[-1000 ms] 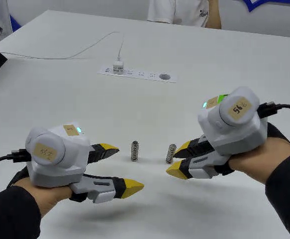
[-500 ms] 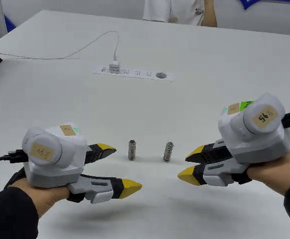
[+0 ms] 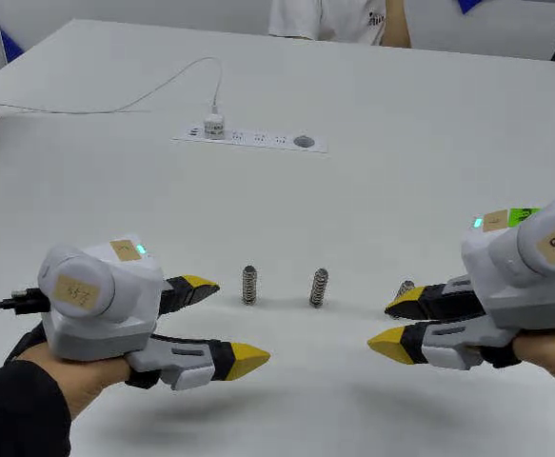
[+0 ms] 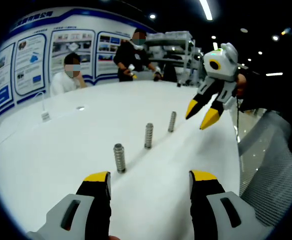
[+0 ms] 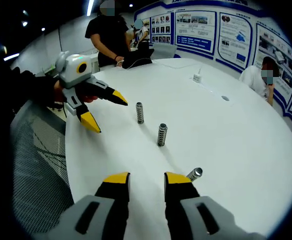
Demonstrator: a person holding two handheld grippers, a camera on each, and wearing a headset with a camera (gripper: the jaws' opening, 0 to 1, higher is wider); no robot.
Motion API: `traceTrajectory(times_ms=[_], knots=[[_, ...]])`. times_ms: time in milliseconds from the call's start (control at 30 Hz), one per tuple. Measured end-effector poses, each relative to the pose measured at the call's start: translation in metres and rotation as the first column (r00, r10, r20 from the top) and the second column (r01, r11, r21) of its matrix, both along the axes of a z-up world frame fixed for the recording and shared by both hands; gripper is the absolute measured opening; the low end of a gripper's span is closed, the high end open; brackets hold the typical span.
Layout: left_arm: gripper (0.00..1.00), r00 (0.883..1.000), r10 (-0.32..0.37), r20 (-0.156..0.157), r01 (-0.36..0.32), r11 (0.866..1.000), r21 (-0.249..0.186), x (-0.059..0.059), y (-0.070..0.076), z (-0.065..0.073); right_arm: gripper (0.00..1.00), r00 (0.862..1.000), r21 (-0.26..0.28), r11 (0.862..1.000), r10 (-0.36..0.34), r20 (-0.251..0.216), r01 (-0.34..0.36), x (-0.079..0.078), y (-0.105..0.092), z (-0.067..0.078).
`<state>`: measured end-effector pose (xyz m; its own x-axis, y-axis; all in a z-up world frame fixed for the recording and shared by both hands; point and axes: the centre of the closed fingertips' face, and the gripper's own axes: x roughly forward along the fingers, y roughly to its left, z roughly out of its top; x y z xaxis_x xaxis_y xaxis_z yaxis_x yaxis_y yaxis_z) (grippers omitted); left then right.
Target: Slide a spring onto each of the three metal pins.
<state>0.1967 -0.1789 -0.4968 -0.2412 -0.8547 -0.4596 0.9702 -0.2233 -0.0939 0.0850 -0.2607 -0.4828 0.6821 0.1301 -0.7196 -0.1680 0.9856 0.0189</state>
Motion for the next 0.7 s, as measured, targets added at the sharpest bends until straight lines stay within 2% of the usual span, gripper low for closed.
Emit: traceTrajectory(times_ms=[433,600,700], knots=[[0.65,1.000,0.001,-0.002,-0.001,1.000,0.006,0.001,0.001,-0.001,0.33,0.998,-0.005,0.998,-0.063,0.031,0.064,-0.018,-0.021,-0.005],[0.65,1.000,0.001,-0.002,-0.001,1.000,0.008,0.001,0.001,-0.002,0.38,0.995,-0.003,0.997,-0.080,0.060,0.080,-0.023,-0.028,-0.005],[0.65,1.000,0.001,-0.002,-0.001,1.000,0.010,0.001,0.001,-0.003,0.40,0.992,-0.007,0.997,-0.080,0.094,0.081,-0.023,-0.033,-0.005]])
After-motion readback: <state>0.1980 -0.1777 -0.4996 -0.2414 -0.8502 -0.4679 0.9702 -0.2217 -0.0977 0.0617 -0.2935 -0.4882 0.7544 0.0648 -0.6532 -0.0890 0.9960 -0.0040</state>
